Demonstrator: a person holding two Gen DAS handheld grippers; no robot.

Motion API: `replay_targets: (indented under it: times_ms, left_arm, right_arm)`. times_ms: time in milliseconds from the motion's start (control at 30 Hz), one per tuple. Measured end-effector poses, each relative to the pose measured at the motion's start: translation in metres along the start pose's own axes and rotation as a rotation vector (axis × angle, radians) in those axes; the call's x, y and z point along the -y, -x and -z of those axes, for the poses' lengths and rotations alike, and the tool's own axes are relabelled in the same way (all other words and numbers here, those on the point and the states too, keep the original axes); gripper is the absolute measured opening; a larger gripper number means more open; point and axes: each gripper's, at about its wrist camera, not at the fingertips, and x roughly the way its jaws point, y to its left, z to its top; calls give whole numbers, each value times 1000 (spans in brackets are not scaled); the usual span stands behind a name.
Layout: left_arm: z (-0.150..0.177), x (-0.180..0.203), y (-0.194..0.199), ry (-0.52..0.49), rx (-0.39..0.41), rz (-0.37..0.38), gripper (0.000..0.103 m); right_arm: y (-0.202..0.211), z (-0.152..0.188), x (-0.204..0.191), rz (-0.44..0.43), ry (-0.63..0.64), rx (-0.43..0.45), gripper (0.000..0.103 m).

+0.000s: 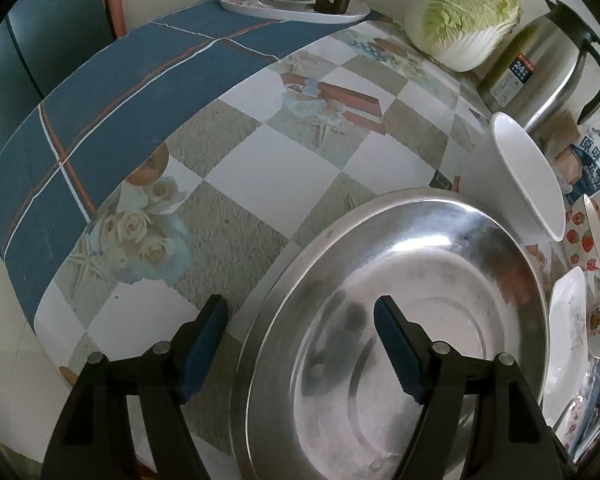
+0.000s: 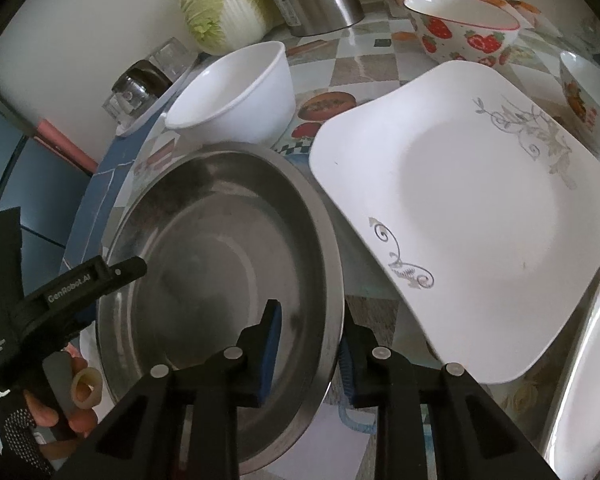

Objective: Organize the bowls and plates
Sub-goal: 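Close the left tool on the steel basin rim while the right tool holds it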

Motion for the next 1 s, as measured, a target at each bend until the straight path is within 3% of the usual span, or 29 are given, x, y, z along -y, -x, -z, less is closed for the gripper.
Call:
replay_targets:
  times_ms: [100, 300, 533, 733, 1000]
  left_arm:
    - [-2, 6, -4, -24, -2, -33, 77]
    - [-2, 18, -10, -80, 1, -80, 77]
    - [-3, 12, -7, -58, 33, -75, 46]
    - [-5, -3, -2, 29, 49, 31, 34]
    - [-10, -9, 12, 49, 95, 46, 33]
  right_arm:
    - [0, -1, 3, -10, -3, 5, 28]
    - [0, -1, 13, -16, -24, 13, 11]
    - [2, 0, 13, -27, -21, 16, 11]
    - [5, 0, 16, -28, -43, 14, 11]
    - [23, -2, 8, -54, -7, 62, 11]
